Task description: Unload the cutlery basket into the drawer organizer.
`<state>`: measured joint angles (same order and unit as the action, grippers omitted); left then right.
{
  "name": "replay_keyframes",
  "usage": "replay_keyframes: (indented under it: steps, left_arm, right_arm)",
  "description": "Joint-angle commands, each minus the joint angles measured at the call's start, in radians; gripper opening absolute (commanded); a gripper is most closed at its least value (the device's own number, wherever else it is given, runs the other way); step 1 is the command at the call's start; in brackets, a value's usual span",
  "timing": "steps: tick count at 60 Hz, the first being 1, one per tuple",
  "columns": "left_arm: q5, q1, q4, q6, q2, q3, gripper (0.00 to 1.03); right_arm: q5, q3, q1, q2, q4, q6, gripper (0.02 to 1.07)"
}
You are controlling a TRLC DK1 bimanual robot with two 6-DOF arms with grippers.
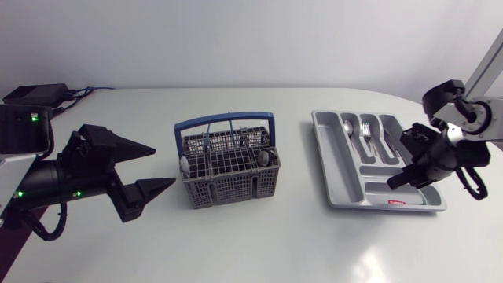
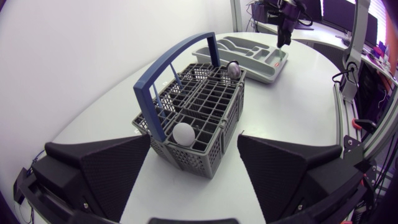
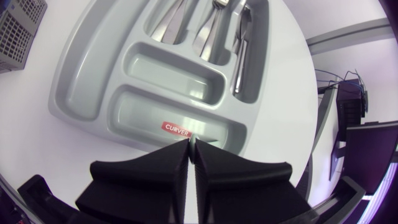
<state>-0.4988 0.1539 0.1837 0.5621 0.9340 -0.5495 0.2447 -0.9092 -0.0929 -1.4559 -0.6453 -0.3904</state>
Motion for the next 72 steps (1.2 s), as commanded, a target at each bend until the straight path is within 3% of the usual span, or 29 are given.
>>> replay_keyframes:
  steps: [1, 8, 18, 21, 25, 41, 47, 51, 60, 72]
  left_arm:
    - [0.000, 0.001, 0.010, 0.018, -0.011, 0.008, 0.97]
    - [0.000, 0.001, 0.016, 0.018, -0.018, 0.006, 0.97]
    - [0.000, -0.001, 0.026, 0.018, -0.029, 0.005, 0.97]
    - [0.000, -0.001, 0.028, 0.018, -0.032, 0.005, 0.97]
    - [0.000, -0.002, 0.031, 0.019, -0.037, 0.005, 0.97]
    - [0.000, -0.007, 0.036, 0.022, -0.041, 0.013, 0.97]
    - [0.000, -0.005, 0.034, 0.018, -0.041, 0.017, 0.97]
    - [-0.001, -0.005, 0.030, 0.015, -0.041, 0.026, 0.97]
    - [0.000, -0.007, 0.000, 0.013, -0.026, 0.056, 0.97]
    - [-0.001, -0.017, -0.049, 0.022, 0.000, 0.094, 0.97]
  right_arm:
    - [0.036, 0.033, 0.062, -0.031, 0.021, 0.062, 0.11]
    - [0.079, 0.038, 0.134, -0.089, 0.042, 0.099, 0.15]
    - [0.094, 0.049, 0.200, -0.175, 0.067, 0.131, 0.58]
    - [0.094, 0.049, 0.213, -0.184, 0.070, 0.136, 0.77]
    - [0.094, 0.039, 0.222, -0.166, 0.062, 0.139, 0.89]
    - [0.047, -0.106, 0.390, 0.106, -0.106, 0.145, 0.91]
    - [-0.047, -0.197, 0.513, 0.163, -0.168, 0.179, 0.91]
    - [-0.159, -0.252, 0.576, 0.161, -0.194, 0.220, 0.91]
    - [-0.280, -0.295, 0.716, 0.117, -0.103, 0.265, 0.90]
    - [-0.401, -0.344, 0.791, -0.044, 0.026, 0.277, 0.90]
